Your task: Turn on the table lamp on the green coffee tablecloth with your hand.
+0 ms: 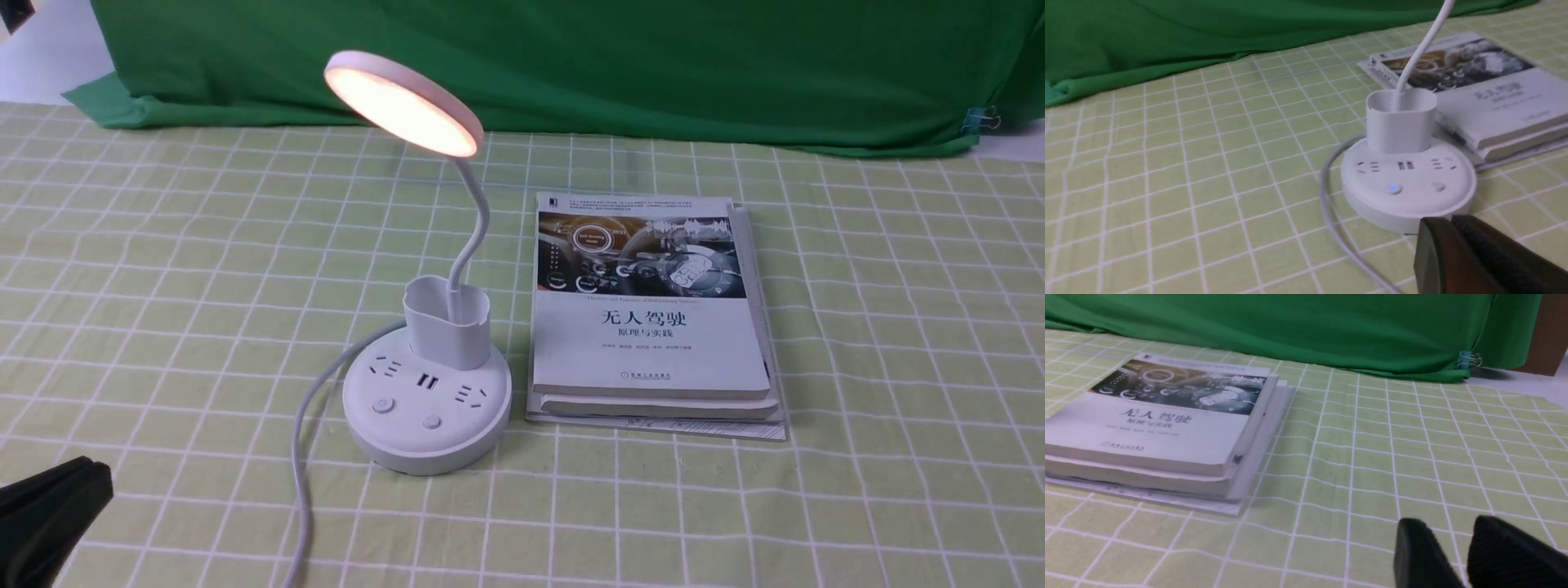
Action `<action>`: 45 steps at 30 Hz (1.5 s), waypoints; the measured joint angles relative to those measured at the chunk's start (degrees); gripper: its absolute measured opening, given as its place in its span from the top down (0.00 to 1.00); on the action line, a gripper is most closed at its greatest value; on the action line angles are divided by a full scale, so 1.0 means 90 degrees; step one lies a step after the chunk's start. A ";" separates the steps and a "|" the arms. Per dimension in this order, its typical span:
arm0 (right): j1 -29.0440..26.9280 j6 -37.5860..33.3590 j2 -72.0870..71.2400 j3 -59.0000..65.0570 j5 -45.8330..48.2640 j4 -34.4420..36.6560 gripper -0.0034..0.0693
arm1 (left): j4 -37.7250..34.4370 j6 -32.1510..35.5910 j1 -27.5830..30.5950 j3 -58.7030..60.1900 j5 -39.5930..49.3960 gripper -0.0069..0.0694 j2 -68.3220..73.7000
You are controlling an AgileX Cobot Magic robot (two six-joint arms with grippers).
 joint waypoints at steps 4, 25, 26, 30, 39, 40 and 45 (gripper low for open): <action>0.0000 0.0000 0.0000 0.0000 0.0000 0.0000 0.62 | -0.0107 0.1206 0.0575 0.0362 -0.0606 0.90 -0.0492; 0.0000 0.0000 0.0000 0.0000 0.0001 0.0000 0.62 | -0.0207 -0.0349 0.1880 0.1700 -0.1135 0.89 -0.1381; 0.0000 0.0000 0.0000 0.0000 0.0001 0.0000 0.62 | -0.0207 -0.0349 0.1880 0.1700 -0.1135 0.89 -0.1381; 0.0000 0.0000 0.0000 0.0000 0.0001 0.0000 0.62 | -0.0207 -0.0351 0.1880 0.1700 -0.1135 0.89 -0.1381; 0.0000 0.0000 0.0000 0.0000 0.0001 0.0000 0.62 | -0.0207 -0.0369 0.1880 0.1700 -0.1135 0.88 -0.1381; 0.0000 0.0000 0.0000 0.0000 0.0001 0.0000 0.62 | -0.0207 -0.0369 0.1880 0.1700 -0.1135 0.88 -0.1381; 0.0000 0.0000 0.0000 0.0000 0.0001 0.0000 0.62 | -0.0207 -0.0369 0.1880 0.1700 -0.1135 0.88 -0.1381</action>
